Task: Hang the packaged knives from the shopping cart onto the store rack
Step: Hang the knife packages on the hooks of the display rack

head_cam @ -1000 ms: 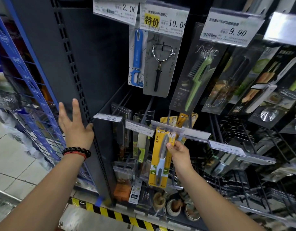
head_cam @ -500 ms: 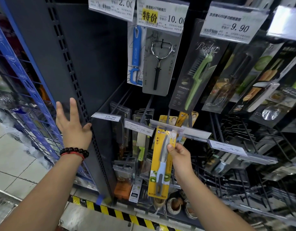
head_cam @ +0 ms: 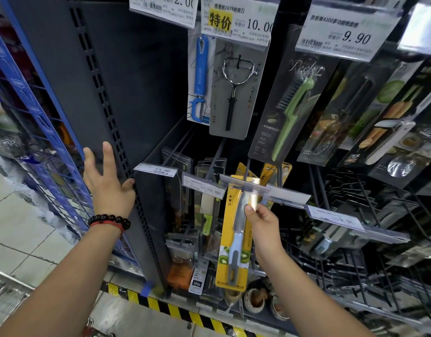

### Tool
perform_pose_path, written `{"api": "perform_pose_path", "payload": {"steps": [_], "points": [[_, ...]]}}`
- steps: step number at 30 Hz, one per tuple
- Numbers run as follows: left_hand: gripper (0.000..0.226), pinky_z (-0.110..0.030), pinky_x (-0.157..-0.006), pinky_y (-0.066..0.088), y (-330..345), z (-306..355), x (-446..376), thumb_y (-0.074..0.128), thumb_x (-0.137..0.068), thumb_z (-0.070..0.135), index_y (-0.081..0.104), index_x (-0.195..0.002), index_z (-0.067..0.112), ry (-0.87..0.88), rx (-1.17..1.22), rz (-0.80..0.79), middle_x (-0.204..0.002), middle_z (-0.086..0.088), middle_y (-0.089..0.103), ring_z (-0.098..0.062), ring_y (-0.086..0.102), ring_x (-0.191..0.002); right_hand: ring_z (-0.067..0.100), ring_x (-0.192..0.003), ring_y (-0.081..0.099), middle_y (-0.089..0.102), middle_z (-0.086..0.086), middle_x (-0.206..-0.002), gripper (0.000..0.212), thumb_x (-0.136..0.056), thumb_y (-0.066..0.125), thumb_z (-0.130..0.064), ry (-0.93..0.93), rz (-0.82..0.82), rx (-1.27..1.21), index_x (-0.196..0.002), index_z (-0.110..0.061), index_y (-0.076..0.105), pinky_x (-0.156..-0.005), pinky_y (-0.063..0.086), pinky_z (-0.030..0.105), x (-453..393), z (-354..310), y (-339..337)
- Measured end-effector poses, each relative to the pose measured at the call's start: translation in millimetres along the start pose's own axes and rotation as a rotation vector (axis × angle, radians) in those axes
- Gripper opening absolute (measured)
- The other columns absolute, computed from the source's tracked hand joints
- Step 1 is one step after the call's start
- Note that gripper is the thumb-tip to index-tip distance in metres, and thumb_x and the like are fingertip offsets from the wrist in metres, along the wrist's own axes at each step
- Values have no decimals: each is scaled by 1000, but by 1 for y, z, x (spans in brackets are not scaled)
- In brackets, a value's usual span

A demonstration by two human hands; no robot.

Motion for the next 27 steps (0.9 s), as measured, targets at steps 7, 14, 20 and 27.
{"api": "perform_pose_path", "payload": {"steps": [7,14,20,27], "points": [[92,-44,-112,22,0,1,0,64,-85,-4,12,-153,28,9,-12,3,-160,-14,-3,-35,3,-146,5,-69,58,65,0,-82,17,-99,54,-16,10,-18,31,-88,-14,67,-64,47,13,3,11,-3],[92,-45,-112,23,0,2,0,65,-84,-4,12,-153,26,8,-19,4,-159,-15,-3,-34,3,-146,-3,-63,59,66,-10,-74,18,-101,51,-12,22,-14,20,-91,-10,65,-59,46,9,1,17,-7],[92,-47,-111,24,0,5,0,64,-84,-3,11,-153,27,-12,-25,-2,-160,-14,-3,-36,4,-145,27,-83,55,60,22,-92,22,-101,51,-19,34,-14,75,-99,0,62,-75,46,33,-17,22,-2],[92,-45,-110,26,-1,5,1,64,-85,-4,10,-153,27,-13,-41,-9,-160,-14,-3,-36,3,-145,25,-116,57,65,10,-122,31,-101,51,-25,169,59,74,-123,-5,60,-95,43,40,-58,26,6]]}}
Point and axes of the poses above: each hand's wrist, its own x-axis away from the middle knuckle, its own y-axis out of the palm, z = x × y, the point moved 3 cm from there along -x, towards the middle knuckle
